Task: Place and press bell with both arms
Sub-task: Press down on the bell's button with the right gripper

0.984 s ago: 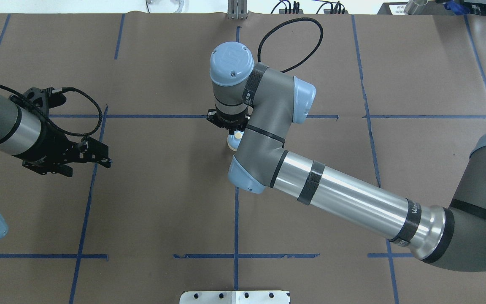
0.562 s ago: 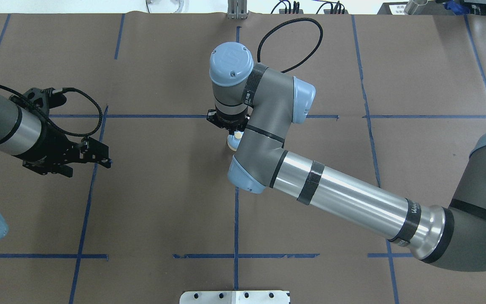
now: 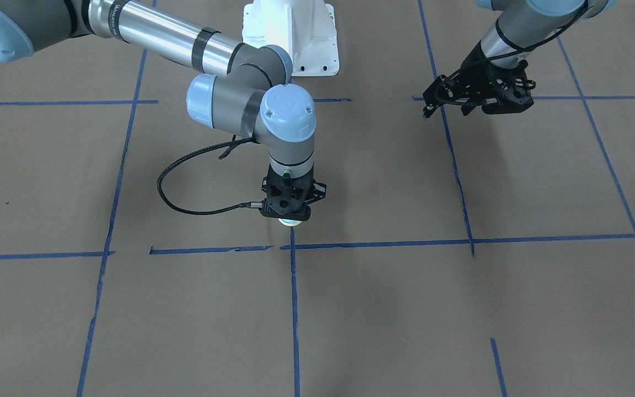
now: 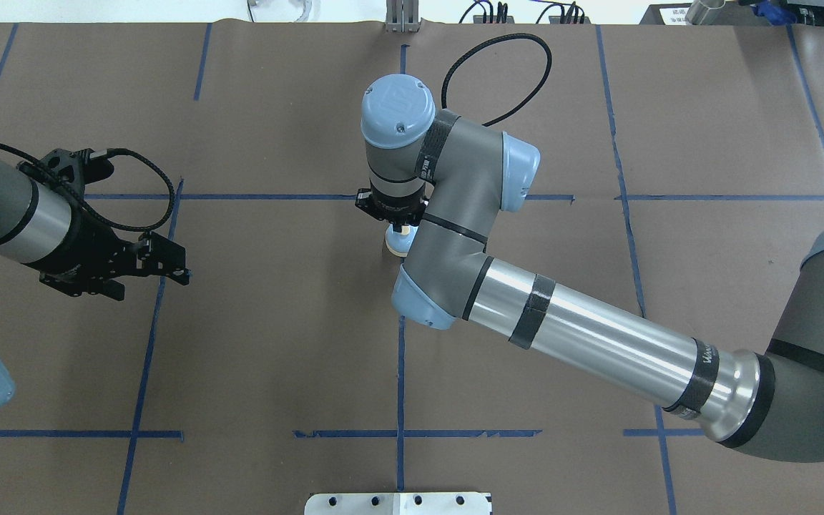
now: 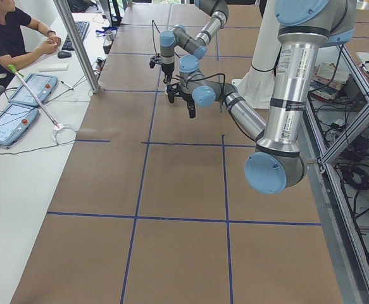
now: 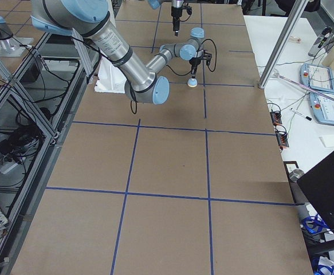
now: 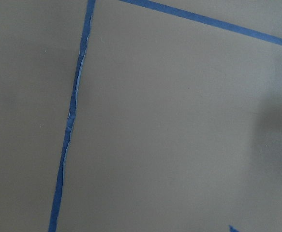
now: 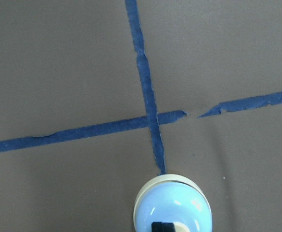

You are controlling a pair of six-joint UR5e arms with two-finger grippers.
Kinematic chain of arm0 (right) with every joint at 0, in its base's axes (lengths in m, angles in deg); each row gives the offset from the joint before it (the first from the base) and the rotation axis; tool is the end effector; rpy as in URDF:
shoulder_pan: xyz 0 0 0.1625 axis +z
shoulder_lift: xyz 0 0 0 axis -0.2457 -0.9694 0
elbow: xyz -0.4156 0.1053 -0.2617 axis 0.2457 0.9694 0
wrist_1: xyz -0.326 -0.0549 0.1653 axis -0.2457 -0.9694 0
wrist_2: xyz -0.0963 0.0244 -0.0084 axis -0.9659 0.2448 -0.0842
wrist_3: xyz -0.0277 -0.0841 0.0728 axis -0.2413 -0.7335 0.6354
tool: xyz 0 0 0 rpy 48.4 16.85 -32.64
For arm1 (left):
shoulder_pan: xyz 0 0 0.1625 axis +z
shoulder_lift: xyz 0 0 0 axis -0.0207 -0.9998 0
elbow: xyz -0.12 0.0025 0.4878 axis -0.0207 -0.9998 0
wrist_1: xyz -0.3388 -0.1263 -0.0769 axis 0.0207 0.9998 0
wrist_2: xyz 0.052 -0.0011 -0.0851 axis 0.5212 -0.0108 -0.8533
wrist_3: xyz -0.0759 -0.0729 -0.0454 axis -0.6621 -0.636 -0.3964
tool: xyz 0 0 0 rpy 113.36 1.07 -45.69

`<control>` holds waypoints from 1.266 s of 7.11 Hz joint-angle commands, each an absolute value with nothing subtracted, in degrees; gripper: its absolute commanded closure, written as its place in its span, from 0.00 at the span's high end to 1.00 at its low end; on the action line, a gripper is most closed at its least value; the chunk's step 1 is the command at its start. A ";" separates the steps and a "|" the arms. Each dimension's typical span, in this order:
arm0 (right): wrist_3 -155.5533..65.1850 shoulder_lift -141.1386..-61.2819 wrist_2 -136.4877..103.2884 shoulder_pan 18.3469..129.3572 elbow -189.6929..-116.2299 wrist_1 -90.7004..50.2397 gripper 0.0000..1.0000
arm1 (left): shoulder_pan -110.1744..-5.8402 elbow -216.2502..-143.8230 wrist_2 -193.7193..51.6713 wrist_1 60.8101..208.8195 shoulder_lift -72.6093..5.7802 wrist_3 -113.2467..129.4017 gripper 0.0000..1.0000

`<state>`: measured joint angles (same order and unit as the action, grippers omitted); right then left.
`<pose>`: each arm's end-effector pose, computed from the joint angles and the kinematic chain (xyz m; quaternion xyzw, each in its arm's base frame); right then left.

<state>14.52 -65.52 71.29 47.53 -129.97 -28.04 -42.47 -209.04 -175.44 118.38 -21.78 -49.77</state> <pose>-0.6521 -0.5391 0.2574 -0.0173 -0.3853 0.0930 0.9179 0.2997 -0.3772 0.4366 -0.0473 0.4751 -0.0757 0.8754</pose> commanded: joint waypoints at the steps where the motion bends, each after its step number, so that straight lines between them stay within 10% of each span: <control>1: 14.52 -66.47 71.30 47.53 -130.72 -28.12 0.00 | -42.41 -209.04 -175.44 118.38 -21.82 -49.79 1.00; 7: 14.60 -66.91 71.20 46.83 -131.42 -28.03 0.00 | -42.41 -209.30 -175.44 118.38 -21.82 -49.88 1.00; 9: 14.08 -68.83 73.21 49.19 -141.81 -38.41 0.00 | -42.41 -209.48 -175.44 118.38 -21.73 -49.88 1.00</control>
<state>14.48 -67.69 71.79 47.79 -135.46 -31.39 -42.40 -209.34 -175.44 118.38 -21.81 -49.87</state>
